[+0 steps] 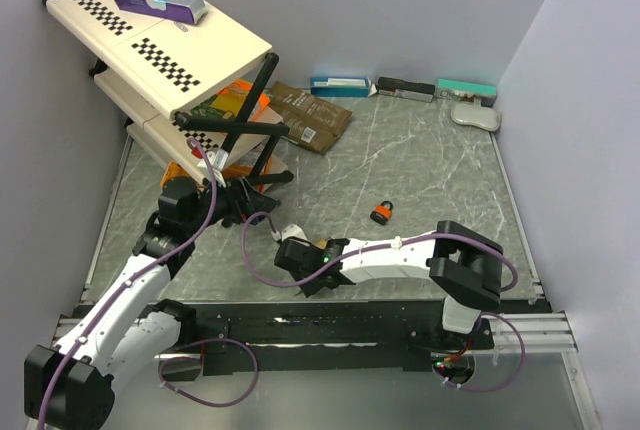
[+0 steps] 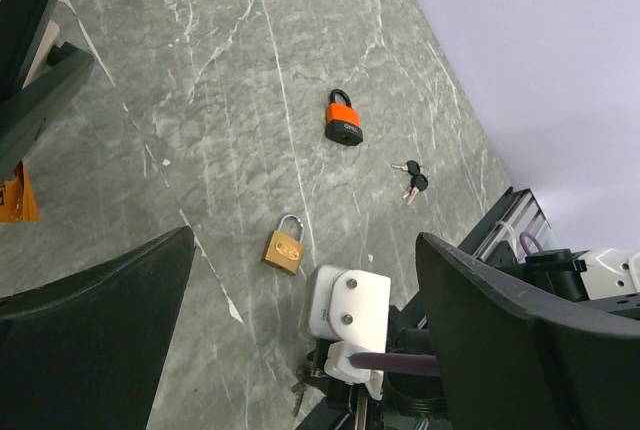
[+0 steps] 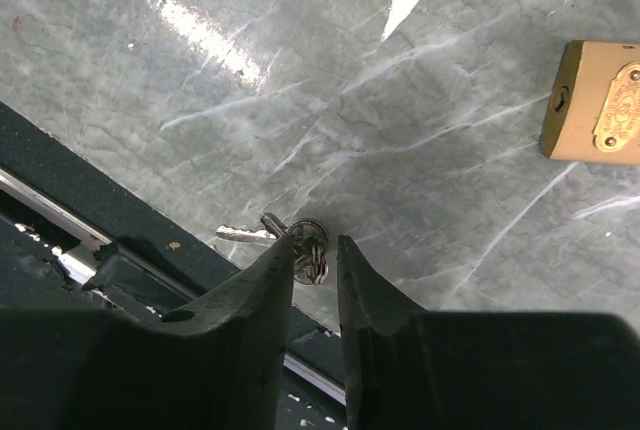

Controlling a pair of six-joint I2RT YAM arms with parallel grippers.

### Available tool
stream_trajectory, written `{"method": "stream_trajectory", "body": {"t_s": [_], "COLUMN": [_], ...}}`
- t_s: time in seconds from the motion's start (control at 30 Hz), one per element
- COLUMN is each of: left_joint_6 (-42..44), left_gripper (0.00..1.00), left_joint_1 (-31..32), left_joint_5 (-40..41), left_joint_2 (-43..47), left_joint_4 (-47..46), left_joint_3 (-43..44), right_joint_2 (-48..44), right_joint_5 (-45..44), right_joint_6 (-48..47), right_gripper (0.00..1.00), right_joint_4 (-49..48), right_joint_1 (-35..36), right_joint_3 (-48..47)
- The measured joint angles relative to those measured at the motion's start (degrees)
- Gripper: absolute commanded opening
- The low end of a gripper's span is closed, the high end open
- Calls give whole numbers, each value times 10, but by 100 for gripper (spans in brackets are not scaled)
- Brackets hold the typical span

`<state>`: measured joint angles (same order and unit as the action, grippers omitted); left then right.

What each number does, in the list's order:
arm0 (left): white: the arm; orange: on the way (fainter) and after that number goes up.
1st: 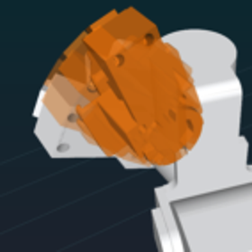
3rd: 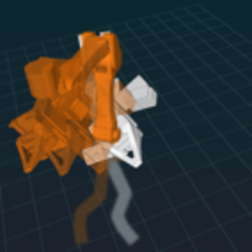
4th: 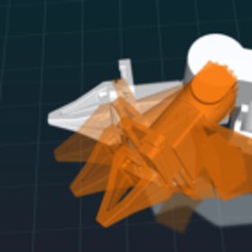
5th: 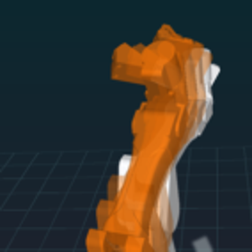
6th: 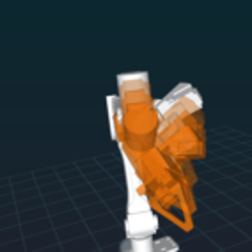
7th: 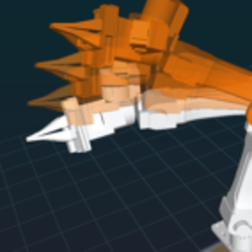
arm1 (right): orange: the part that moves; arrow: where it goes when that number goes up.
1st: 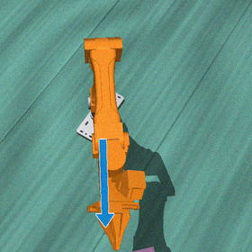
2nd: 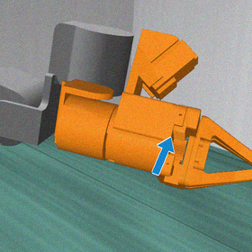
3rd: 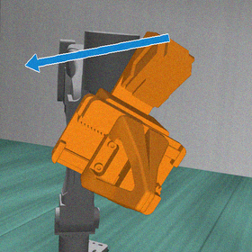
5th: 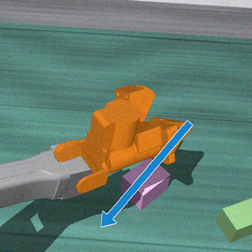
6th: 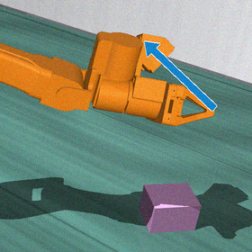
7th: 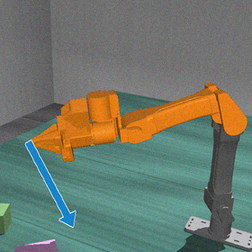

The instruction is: Unlock with the key

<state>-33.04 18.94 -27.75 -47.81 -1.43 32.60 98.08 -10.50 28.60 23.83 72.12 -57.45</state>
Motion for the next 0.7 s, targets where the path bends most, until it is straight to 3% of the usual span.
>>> {"method": "stream_trajectory", "body": {"t_s": [0.27, 0.5, 0.7], "left_joint_6": [0, 0, -1], "left_gripper": [98, 98, 95], "left_joint_1": [0, -1, 12], "left_joint_5": [-1, -16, -43], "left_joint_2": [1, 2, 14], "left_joint_4": [0, -10, -28], "left_joint_3": [0, -1, -2], "right_joint_2": [1, -9, -90], "right_joint_5": [2, -10, 14], "right_joint_6": [3, 3, -5], "right_gripper": [0, 0, 0], "right_joint_4": [-4, -7, -22], "right_joint_1": [0, -6, -55], "right_joint_3": [0, 10, 74]}}
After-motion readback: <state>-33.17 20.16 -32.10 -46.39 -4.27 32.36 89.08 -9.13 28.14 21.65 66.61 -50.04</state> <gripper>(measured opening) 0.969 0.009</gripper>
